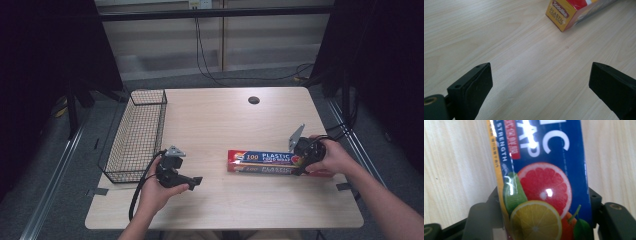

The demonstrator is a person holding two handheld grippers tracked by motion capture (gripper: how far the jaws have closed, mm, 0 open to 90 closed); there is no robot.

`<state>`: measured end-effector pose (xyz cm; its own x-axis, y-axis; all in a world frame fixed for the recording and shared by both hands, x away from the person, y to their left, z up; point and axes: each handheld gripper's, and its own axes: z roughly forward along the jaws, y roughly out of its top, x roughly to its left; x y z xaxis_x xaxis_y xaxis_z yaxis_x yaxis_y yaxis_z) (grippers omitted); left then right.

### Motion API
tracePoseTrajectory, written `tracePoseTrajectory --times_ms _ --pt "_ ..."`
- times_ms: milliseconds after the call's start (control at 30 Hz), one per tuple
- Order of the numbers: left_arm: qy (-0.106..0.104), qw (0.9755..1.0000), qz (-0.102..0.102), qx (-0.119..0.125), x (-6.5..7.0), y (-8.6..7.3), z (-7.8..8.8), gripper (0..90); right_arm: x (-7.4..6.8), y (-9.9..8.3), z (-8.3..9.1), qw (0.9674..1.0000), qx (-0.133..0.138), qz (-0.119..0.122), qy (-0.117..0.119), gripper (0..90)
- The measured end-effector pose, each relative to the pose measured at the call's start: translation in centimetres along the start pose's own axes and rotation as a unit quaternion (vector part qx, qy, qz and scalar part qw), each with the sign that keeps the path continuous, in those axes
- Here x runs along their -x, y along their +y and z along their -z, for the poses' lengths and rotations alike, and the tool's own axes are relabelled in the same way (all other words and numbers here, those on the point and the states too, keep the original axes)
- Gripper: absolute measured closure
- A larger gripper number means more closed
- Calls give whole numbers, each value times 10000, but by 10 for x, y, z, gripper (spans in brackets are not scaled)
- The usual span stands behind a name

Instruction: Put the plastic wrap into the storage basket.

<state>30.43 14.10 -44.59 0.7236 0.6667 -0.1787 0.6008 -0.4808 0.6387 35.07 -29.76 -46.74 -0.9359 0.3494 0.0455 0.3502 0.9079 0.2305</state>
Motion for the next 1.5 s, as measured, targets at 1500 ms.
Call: tracePoseTrajectory --times_ms 1500 --pt "-758 9572 -2706 -694 64 132 -28 98 -45 73 34 9990 358 94 259 436"
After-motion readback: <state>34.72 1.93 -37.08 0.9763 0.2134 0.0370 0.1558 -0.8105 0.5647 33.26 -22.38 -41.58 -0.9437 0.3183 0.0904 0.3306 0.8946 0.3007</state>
